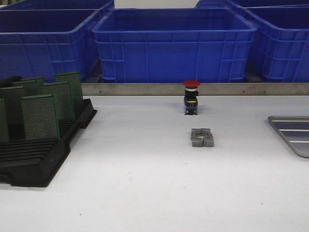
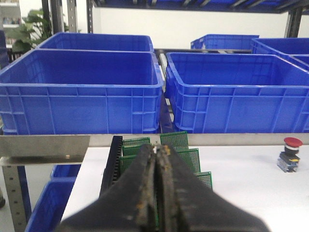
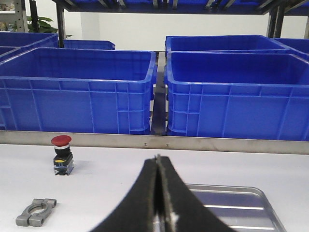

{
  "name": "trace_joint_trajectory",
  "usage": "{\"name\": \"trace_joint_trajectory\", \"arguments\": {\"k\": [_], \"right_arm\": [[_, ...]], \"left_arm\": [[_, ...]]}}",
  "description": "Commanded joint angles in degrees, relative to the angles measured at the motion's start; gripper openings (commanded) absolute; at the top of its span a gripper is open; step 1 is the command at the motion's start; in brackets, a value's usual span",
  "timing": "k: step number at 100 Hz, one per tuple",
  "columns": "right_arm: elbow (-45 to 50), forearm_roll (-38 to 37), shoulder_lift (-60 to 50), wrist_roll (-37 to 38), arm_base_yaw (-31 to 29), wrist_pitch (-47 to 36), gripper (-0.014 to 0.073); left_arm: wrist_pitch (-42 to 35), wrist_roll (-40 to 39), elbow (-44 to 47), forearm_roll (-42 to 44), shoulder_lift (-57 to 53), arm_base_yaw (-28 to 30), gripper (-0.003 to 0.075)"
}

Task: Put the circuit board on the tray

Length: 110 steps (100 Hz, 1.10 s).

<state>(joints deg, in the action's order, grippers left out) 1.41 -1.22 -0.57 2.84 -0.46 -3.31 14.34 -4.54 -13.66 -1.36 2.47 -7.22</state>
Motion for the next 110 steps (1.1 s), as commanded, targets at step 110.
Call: {"name": "trace_joint_trajectory", "arguments": {"k": [110], "right_arm": [[-0.7,-0.4,-1.2,0.1,0.2,-5.0,-0.0068]], "left_arm": [[34.9,1.1,-39.1,-1.5,45.3,0.1,0.0185]]}}
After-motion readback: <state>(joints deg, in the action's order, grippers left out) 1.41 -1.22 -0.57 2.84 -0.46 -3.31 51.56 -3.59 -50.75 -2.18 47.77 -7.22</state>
